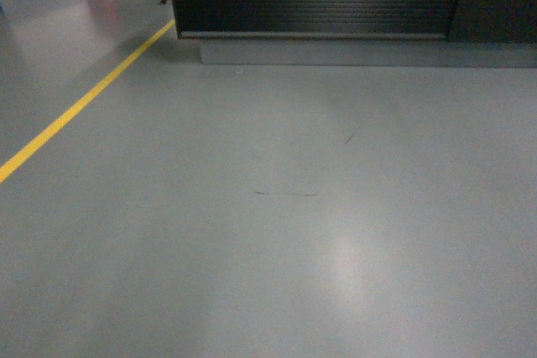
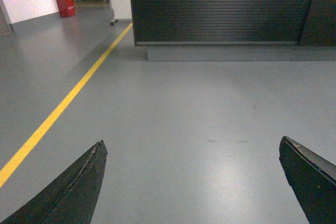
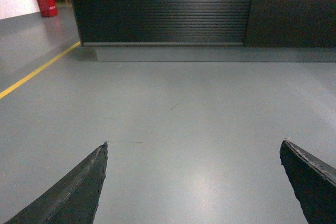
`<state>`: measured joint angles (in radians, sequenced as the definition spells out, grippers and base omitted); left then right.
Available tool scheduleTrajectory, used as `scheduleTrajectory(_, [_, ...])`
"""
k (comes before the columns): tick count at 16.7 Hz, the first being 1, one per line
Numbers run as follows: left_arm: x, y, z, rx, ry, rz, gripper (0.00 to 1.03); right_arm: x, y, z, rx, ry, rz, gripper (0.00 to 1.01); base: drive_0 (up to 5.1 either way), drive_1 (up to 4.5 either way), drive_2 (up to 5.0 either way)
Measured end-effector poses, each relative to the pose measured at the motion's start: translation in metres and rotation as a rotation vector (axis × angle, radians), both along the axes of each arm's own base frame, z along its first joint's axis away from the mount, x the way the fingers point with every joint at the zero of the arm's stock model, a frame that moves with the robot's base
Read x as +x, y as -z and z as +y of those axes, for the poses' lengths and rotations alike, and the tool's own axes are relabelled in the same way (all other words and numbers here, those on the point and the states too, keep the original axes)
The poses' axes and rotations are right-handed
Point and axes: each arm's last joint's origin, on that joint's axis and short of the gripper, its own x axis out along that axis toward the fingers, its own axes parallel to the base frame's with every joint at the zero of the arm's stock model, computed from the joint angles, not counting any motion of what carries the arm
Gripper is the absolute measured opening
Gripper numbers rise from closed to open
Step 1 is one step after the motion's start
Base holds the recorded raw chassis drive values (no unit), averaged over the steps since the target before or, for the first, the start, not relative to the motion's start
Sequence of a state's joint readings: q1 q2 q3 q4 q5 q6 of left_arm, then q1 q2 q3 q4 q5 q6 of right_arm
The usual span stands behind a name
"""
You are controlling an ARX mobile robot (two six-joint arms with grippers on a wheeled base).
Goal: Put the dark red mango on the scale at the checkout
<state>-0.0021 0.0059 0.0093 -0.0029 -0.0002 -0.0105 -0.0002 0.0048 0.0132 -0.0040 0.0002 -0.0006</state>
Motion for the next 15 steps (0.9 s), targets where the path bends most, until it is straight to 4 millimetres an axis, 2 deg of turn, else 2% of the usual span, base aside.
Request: scheduleTrajectory(15, [0.0,0.0001,0.0,0.0,0.0,0.002,0.98,0.0,0.0,0.0,0.0,-0.001,0.0,0.98,0.0,0.0,0.0])
